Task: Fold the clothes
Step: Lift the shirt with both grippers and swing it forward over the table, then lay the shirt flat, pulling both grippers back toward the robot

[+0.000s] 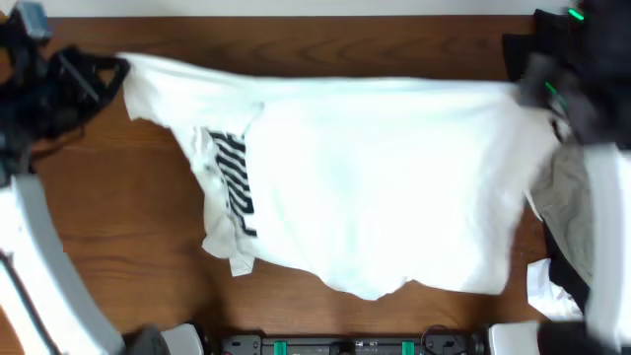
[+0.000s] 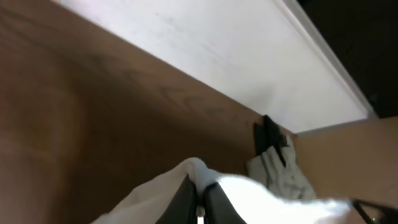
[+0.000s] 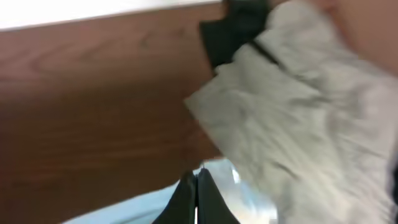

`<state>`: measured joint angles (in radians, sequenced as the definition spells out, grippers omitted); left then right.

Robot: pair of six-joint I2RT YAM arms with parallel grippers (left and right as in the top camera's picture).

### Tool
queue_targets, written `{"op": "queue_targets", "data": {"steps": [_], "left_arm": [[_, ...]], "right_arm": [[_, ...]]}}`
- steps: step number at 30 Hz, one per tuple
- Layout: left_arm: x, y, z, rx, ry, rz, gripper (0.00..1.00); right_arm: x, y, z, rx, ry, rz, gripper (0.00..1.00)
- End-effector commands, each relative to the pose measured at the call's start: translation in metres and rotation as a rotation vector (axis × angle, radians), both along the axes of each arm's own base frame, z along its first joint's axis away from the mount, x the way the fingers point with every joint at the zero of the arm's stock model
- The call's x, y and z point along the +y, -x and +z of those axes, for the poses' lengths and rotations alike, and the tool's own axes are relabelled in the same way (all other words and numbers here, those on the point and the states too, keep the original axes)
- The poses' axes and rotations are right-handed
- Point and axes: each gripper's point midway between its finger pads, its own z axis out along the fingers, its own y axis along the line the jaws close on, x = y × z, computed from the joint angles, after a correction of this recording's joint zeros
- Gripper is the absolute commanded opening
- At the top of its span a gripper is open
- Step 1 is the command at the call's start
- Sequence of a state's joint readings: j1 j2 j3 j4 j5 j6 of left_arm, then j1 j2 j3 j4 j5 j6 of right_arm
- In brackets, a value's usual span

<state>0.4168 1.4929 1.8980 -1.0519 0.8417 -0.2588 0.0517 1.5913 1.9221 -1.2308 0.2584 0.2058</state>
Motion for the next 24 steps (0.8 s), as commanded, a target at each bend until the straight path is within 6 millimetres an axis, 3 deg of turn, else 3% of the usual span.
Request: {"op": "queue_targets", "data": {"steps": [1, 4, 6, 8, 10, 13, 16, 19, 21, 24], "left_arm": [[-0.002, -0.041, -0.012, -0.041, -0.041, -0.047, 0.06], [-0.013, -0.078, -0.002, -0.141, -0.051, -0.082, 0.06], [-0.02, -0.093, 0.021, -0.233, -0.068, -0.095, 0.06], [-0.024, -0.096, 0.059, -0.346, -0.099, -0.103, 0.06], [-0.023, -0.092, 0.099, -0.445, -0.131, -0.078, 0.06], [-0.025, -0.074, 0.153, -0.578, -0.181, -0.056, 0.06], [-0.03, -0.051, 0.184, -0.64, -0.201, -0.054, 0.06], [-0.036, -0.036, 0.175, -0.573, -0.199, -0.07, 0.06], [-0.041, -0.03, 0.148, -0.468, -0.201, -0.097, 0.06], [-0.054, -0.016, 0.096, -0.279, -0.221, -0.183, 0.06]], "right_arm": [[-0.001, -0.046, -0.042, 0.051, -0.004, 0.027, 0.01], [-0.003, -0.088, -0.042, -0.048, -0.006, 0.021, 0.01], [-0.002, -0.105, -0.01, -0.167, -0.008, 0.021, 0.01], [-0.002, -0.111, 0.038, -0.296, -0.008, 0.02, 0.01], [-0.006, -0.107, 0.094, -0.425, 0.004, 0.003, 0.01], [-0.012, -0.084, 0.168, -0.589, 0.025, -0.016, 0.01], [-0.017, -0.057, 0.203, -0.645, 0.031, -0.027, 0.01], [-0.024, -0.041, 0.19, -0.564, 0.046, -0.049, 0.01], [-0.032, -0.031, 0.165, -0.452, 0.064, -0.073, 0.01], [-0.036, -0.019, 0.111, -0.23, 0.062, -0.086, 0.01]]}}
